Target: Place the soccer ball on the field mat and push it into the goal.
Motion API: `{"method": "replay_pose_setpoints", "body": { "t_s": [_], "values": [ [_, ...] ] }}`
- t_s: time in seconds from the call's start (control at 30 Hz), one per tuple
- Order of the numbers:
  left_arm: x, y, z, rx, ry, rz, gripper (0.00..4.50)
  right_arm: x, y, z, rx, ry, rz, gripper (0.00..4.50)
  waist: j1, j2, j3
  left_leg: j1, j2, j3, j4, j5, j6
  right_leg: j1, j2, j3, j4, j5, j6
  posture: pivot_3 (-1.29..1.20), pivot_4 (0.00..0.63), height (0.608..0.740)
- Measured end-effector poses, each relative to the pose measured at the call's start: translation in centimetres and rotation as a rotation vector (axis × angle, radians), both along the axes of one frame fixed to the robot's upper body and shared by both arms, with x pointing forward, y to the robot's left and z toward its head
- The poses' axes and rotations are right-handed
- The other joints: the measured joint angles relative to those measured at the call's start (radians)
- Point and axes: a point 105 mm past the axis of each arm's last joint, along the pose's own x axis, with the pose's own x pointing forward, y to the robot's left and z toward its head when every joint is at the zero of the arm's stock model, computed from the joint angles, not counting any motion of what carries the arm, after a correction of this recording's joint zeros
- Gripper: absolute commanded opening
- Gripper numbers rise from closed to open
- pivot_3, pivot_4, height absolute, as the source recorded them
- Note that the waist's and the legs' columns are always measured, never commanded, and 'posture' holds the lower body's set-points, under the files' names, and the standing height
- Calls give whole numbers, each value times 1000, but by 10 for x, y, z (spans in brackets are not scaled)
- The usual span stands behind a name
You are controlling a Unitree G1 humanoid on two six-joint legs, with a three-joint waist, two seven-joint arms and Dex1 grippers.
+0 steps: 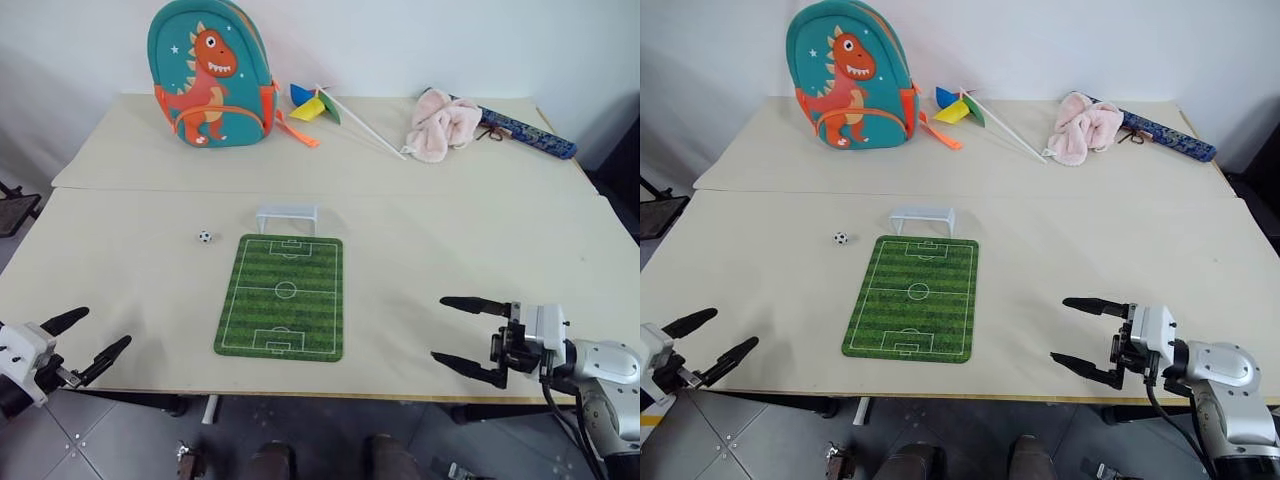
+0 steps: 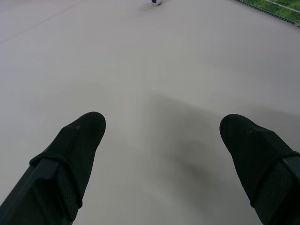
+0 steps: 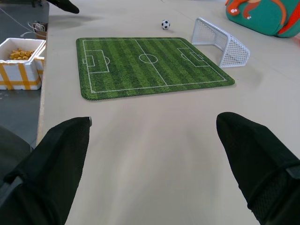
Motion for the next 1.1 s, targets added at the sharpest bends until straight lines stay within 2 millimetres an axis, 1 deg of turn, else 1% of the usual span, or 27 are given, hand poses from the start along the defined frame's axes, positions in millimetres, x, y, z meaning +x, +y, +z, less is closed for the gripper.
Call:
{"method": "replay_pose_setpoints", "body": {
  "t_s": [0.13, 0.17, 0.23, 0.27, 0.37, 0.4, 0.47, 0.53, 0.6, 0.63, 0.67, 0.7, 0.83, 0.9, 1.03, 1.1],
  "values": [
    [-3, -1, -1, -28, 11, 5, 4478, 0, 6, 2, 20, 10, 23, 4500, 1, 0, 0, 0, 1, 0, 0, 0, 0, 0, 0, 0, 0, 0, 0, 0, 150, 740],
    [-4, -3, 1, -76, -3, 16, 4478, 0, 12, 7, 68, 12, 29, 4500, 0, 0, 0, 0, 1, 0, 0, 0, 0, 0, 0, 0, 0, 0, 0, 0, 150, 740],
    [-1, -6, 3, -192, -40, 70, 4478, 0, 31, 20, 192, 6, 47, 4500, 0, 0, 0, 0, 1, -1, 0, 0, -1, 0, 0, 0, 0, 0, 0, 0, 150, 740],
    [1, -8, 3, -228, -49, 88, 4478, -2, 39, 25, 228, -1, 65, 4500, 1, 0, 0, 0, 1, -1, 1, 0, -1, 0, 0, 0, 0, 0, 0, 0, 150, 740],
    [20, -13, 12, -358, -153, 173, 4478, -2, 56, 42, 333, -66, 78, 4500, 8, -1, 0, 0, 1, -2, 3, 0, -1, 0, 0, -1, 2, 0, 0, 0, 150, 740],
    [28, -18, 16, -382, -180, 182, 4478, 0, 60, 49, 370, -95, 68, 4500, 12, -1, 0, 0, 0, -2, 3, 0, -1, 0, 1, 0, 2, 1, 0, 0, 150, 740],
    [42, -31, 23, -393, -202, 157, 4478, 2, 63, 54, 399, -118, 49, 4500, 19, -1, -1, 0, 0, -2, 3, 0, -1, 0, 1, 0, 2, 1, 0, 0, 150, 740],
    [50, -40, 24, -397, -204, 137, 4478, 4, 66, 55, 397, -127, 44, 4500, 18, -1, -1, 0, -1, -1, 3, 0, -1, -1, 1, 1, 2, 1, 0, 0, 150, 740],
    [73, -51, 24, -394, -203, 151, 4478, 9, 66, 55, 405, -161, 6, 4500, 23, -1, -1, 0, -4, -1, 3, 0, -1, -1, 3, 0, 2, 1, 0, 0, 150, 740],
    [85, -61, 23, -385, -193, 134, 4478, 11, 69, 54, 402, -175, 3, 4500, 25, -1, -1, 0, -3, -1, 3, 0, -2, -1, 4, 0, 3, 1, -1, 0, 150, 740],
    [92, -69, 23, -371, -183, 116, 4478, 11, 73, 52, 391, -185, 9, 4500, 23, -1, -1, 0, -3, -1, 3, 0, -2, -1, 4, 1, 4, 1, -1, 0, 150, 740],
    [97, -73, 23, -363, -176, 110, 4478, 11, 74, 50, 374, -192, 7, 4500, 23, -1, -1, 0, -3, -1, 3, 0, -2, -1, 5, 1, 7, 1, -1, 0, 150, 740],
    [105, -67, 25, -339, -175, 140, 4478, 11, 69, 42, 330, -194, -12, 4500, -3, -1, -1, 0, -1, 1, 1, 0, -2, -3, 6, 2, 8, 1, -1, 0, 150, 740],
    [123, -71, 33, -343, -174, 131, 4478, 10, 66, 39, 321, -184, -25, 4500, 4, -1, 0, 0, 0, 0, 3, 1, -4, -3, 8, 1, 9, 1, -1, 0, 150, 740],
    [151, -79, 55, -343, -202, 100, 4478, 9, 66, 34, 315, -167, -30, 4500, 5, -1, 0, -1, -1, 0, 6, 1, -4, -1, 7, 1, 10, 2, -1, 0, 150, 740],
    [167, -87, 58, -349, -173, 78, 4478, 9, 66, 33, 314, -159, -27, 4500, 3, -1, 0, -1, -1, 0, 7, 1, -4, -2, 8, 1, 11, 2, -1, 0, 150, 740]
  ]
}}
